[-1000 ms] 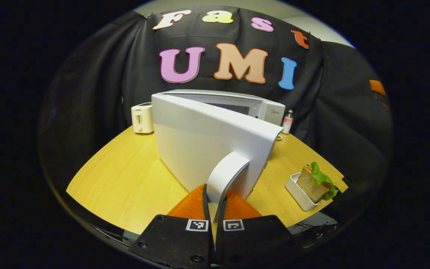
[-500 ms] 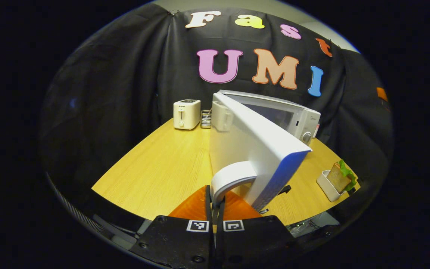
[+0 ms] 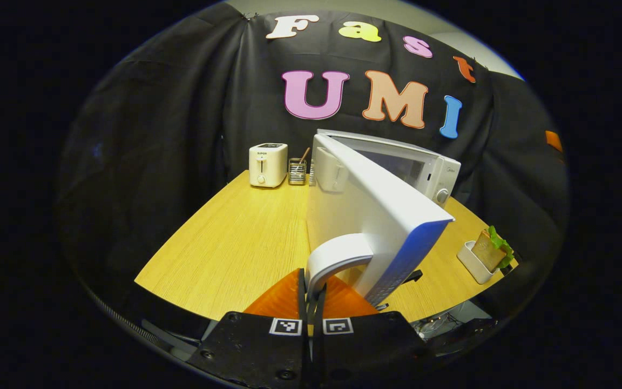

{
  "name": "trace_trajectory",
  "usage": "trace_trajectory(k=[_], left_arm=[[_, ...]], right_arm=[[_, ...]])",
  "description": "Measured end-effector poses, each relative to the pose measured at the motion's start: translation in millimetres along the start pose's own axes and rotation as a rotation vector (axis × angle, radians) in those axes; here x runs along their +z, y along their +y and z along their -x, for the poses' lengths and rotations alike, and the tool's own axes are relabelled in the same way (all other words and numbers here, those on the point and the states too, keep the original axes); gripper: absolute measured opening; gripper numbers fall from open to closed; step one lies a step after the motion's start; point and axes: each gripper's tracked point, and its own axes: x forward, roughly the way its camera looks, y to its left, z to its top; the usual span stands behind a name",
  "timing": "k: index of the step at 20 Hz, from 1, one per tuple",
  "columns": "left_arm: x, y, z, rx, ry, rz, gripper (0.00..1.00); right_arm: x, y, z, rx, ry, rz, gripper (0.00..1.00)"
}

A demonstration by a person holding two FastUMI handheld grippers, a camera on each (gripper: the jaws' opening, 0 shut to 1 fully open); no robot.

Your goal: Open the microwave oven with the left hand, put the food in, and close the microwave oven.

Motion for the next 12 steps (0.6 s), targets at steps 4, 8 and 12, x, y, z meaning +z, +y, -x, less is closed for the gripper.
trace_trajectory(k=[4,8,12], left_arm=[[-2.8,7.1,-2.6,0.01,0.016,-0.018,0.68],[1.8,0.8,-1.9,0.005,0.011,-0.093,1.0],[-0.7,2.9,0.5,-0.009,0.031,-0.05,1.0]], right_arm=[[-9.4,1.2,3.4,-0.018,0.022,0.0,0.96],[-11.7,2.4,5.8,-0.029,0.027,0.007,0.97],[-15.9,2.9,7.4,-0.036,0.037,0.025,0.96]])
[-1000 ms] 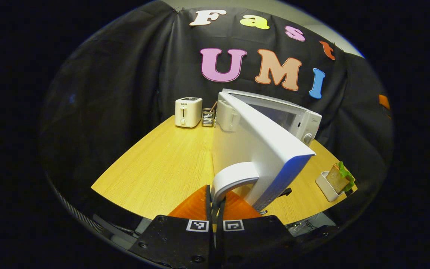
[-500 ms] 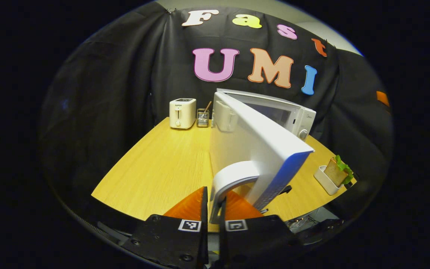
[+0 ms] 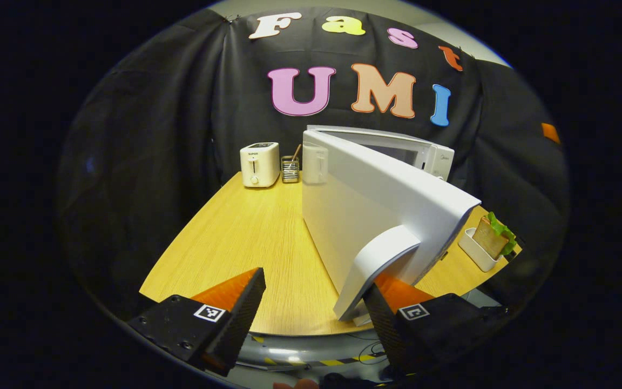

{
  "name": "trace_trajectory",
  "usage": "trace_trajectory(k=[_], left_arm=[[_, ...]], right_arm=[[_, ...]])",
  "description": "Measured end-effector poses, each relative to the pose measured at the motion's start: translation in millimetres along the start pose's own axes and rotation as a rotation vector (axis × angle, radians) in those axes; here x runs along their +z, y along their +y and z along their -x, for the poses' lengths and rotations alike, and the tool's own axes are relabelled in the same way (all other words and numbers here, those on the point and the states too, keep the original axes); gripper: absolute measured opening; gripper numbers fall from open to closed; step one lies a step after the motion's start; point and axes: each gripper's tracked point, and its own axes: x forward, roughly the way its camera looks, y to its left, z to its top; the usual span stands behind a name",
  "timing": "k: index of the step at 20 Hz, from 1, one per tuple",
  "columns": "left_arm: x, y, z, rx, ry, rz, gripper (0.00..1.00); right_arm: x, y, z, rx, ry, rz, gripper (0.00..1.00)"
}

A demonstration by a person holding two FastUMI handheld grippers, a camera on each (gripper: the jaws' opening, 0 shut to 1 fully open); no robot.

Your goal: Open the microwave oven with the left hand, put the food in, and close the microwave oven.

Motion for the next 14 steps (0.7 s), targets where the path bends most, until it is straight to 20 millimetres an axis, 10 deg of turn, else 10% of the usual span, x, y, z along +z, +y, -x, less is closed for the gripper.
trace_trajectory(k=[14], left_arm=[[49.1,-11.3,58.6,-0.037,-0.104,0.019,1.0]], right_arm=[[-54.7,15.6,-7.1,0.012,0.093,0.071,1.0]])
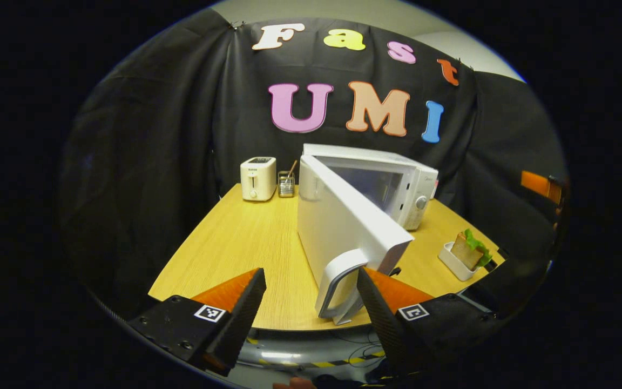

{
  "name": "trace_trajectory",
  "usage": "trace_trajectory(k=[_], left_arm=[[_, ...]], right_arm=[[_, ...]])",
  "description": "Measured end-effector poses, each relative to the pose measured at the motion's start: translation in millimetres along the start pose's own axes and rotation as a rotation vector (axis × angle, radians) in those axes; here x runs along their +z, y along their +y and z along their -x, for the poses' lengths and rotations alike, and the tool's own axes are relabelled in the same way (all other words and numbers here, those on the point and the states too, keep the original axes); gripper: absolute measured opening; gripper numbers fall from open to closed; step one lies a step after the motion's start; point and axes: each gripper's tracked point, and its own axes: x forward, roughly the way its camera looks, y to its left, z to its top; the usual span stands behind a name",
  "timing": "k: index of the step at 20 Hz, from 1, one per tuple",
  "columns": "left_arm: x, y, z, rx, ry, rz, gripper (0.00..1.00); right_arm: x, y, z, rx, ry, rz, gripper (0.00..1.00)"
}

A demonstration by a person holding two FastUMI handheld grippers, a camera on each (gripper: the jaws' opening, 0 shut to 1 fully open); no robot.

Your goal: Open the microwave oven with the left hand, put the food in, and close the microwave oven.

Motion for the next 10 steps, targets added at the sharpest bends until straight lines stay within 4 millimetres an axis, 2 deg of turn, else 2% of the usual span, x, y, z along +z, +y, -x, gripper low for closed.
trace_trajectory(k=[6,10], left_arm=[[55.0,-8.6,15.0,0.011,-0.109,-0.018,0.99],[97.9,-22.4,9.5,0.016,-0.186,-0.02,0.99]], right_arm=[[-52.0,-4.3,-31.9,0.011,0.089,0.058,0.98],[-99.1,-4.2,-60.4,0.05,0.168,0.101,0.98]])
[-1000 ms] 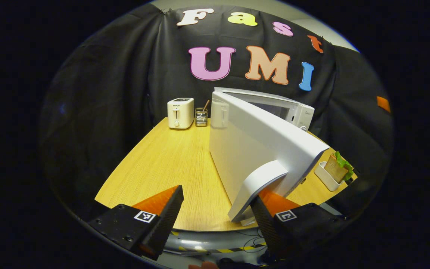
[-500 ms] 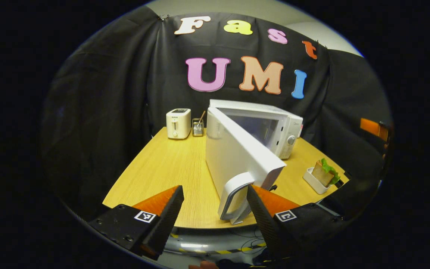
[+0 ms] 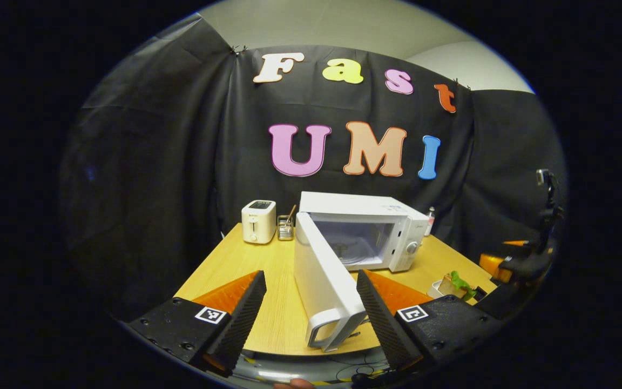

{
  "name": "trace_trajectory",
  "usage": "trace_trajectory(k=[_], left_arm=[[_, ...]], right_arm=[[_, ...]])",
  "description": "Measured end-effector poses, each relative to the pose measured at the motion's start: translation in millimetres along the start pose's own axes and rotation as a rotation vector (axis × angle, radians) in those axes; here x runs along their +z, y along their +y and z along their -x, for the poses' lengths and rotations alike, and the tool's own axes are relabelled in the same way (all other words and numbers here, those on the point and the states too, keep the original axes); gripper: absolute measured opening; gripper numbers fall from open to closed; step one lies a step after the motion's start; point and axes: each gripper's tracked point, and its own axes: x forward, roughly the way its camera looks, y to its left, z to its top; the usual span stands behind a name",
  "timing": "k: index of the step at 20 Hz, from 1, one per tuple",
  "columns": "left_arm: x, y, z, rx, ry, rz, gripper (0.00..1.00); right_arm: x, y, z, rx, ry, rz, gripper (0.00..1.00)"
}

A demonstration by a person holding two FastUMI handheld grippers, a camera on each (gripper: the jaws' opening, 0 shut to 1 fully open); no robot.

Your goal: Open the microwave oven with the left hand, put the food in, and close the microwave oven.

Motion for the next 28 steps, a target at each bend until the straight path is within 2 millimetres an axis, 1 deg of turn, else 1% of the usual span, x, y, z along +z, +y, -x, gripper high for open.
trace_trajectory(k=[2,4,5,6,7,8,9,11,12,13,16,17,19,20,21,22,23,24,26,27,28], left_arm=[[18.3,-6.0,-8.1,0.016,-0.039,-0.016,0.99],[34.1,-13.2,-14.9,0.029,-0.077,-0.029,0.99],[38.6,-18.7,-18.9,0.029,-0.085,-0.033,0.99],[39.5,-23.1,-23.9,0.028,-0.085,-0.032,0.99],[42.3,-26.9,-29.1,0.029,-0.081,-0.031,0.99],[43.2,-29.6,-32.2,0.027,-0.08,-0.024,0.99],[43.1,-33.1,-35.6,0.025,-0.075,-0.012,0.98],[36.3,-37.2,-40.8,0.026,-0.05,0.018,0.99],[31.3,-38.3,-43.2,0.029,-0.034,0.03,0.99],[29.2,-38.4,-44.0,0.036,-0.025,0.042,0.99],[27.0,-38.9,-46.7,0.057,-0.012,0.073,0.99],[27.2,-40.7,-46.7,0.061,-0.009,0.074,0.99],[27.1,-43.9,-47.3,0.068,-0.006,0.068,0.99],[27.1,-44.6,-46.3,0.072,-0.007,0.064,0.99],[27.8,-45.8,-44.9,0.073,-0.009,0.062,0.99],[26.0,-47.6,-45.6,0.073,-0.007,0.058,0.99],[23.6,-47.5,-46.4,0.08,0.002,0.051,0.99],[18.9,-45.2,-45.5,0.089,0.014,0.047,0.99],[18.9,-46.4,-44.0,0.091,0.017,0.06,0.99],[20.0,-47.2,-44.0,0.088,0.016,0.065,0.99],[18.8,-50.5,-44.5,0.079,0.014,0.066,0.99]], right_arm=[[-20.3,-1.9,-16.9,0.015,0.036,0.011,1.0],[-41.3,-3.8,-32.1,0.029,0.078,0.004,0.98],[-53.4,-3.4,-38.8,0.037,0.104,-0.002,1.0],[-64.2,-2.4,-45.4,0.049,0.126,-0.008,0.98],[-72.4,-2.6,-50.4,0.057,0.143,-0.009,0.99],[-81.0,-1.1,-54.3,0.067,0.164,-0.003,0.98],[-90.7,-0.6,-58.5,0.073,0.181,0.002,1.0],[-105.1,-0.4,-66.7,0.086,0.203,0.008,0.99],[-110.1,0.1,-70.0,0.094,0.214,0.017,0.98],[-113.0,1.7,-72.7,0.106,0.219,0.026,1.0],[-123.9,2.9,-81.4,0.136,0.249,0.047,0.96],[-127.7,4.0,-82.1,0.145,0.26,0.046,0.92],[-133.0,2.8,-85.9,0.152,0.274,0.058,0.91],[-134.7,3.5,-87.1,0.161,0.279,0.058,0.77],[-137.1,5.1,-86.5,0.171,0.289,0.055,0.75],[-139.0,4.6,-87.7,0.177,0.298,0.056,0.76],[-140.4,7.9,-89.0,0.193,0.305,0.054,0.76],[-140.0,5.8,-92.0,0.175,0.305,0.069,0.76],[-142.8,6.0,-91.9,0.195,0.316,0.065,0.55],[-134.9,6.0,-85.4,0.204,0.318,0.064,0.55],[-133.9,4.2,-82.1,0.198,0.307,0.066,0.47]])
